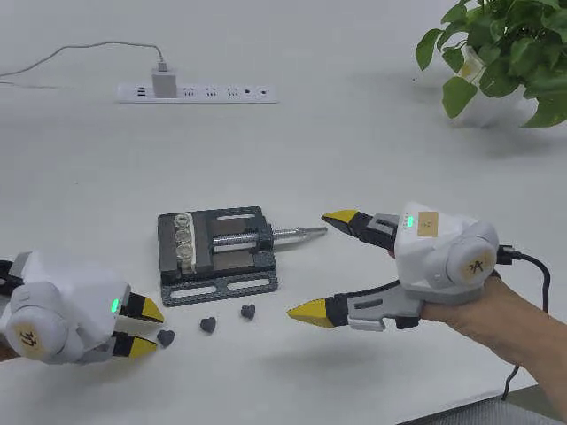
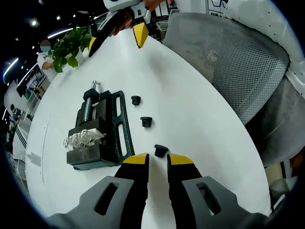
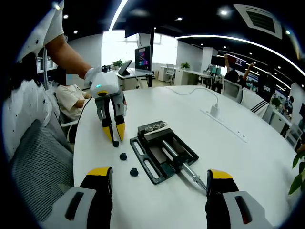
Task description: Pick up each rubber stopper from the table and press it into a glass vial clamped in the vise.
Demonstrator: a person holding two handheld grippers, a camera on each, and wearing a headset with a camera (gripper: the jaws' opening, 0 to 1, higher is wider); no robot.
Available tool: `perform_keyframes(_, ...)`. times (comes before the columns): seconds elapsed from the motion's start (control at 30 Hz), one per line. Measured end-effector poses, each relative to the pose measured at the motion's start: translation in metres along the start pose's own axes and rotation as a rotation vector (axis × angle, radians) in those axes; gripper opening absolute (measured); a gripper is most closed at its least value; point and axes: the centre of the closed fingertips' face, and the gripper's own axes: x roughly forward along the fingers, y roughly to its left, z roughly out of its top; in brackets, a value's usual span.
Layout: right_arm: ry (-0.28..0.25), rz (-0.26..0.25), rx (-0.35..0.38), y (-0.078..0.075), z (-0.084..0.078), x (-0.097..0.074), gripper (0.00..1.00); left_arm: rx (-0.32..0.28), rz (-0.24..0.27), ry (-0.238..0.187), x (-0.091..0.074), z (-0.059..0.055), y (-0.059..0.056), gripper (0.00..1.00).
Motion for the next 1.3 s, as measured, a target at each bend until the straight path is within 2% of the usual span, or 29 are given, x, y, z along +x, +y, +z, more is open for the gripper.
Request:
perform_keyframes(0.27, 0.001, -0.006, 0.007, -0.0004, -0.0017, -0.0015, 0.79, 0.033, -0.029, 0.005, 0.0060, 0.0009, -0.0024, 0.08)
perform_keyframes(0.5, 0.002, -0.008, 0.010, -0.0009, -0.0022, -0.0016, 0.79, 0.039, -0.042, 0.010, 0.0074, -0.0018, -0.0039, 0.07)
perform_keyframes(0.93, -0.001, -0.006, 0.014, -0.0020, -0.0003, 0.0005, 0.79, 0.044, -0.030, 0.010, 0.0067, 0.0014, -0.0010, 0.07)
perform_keyframes(1.3, 0.002, -0.010, 0.017, -0.0026, -0.0006, -0.0006, 0.78, 0.059, -0.040, 0.012, 0.0058, 0.0027, -0.0020, 0.05)
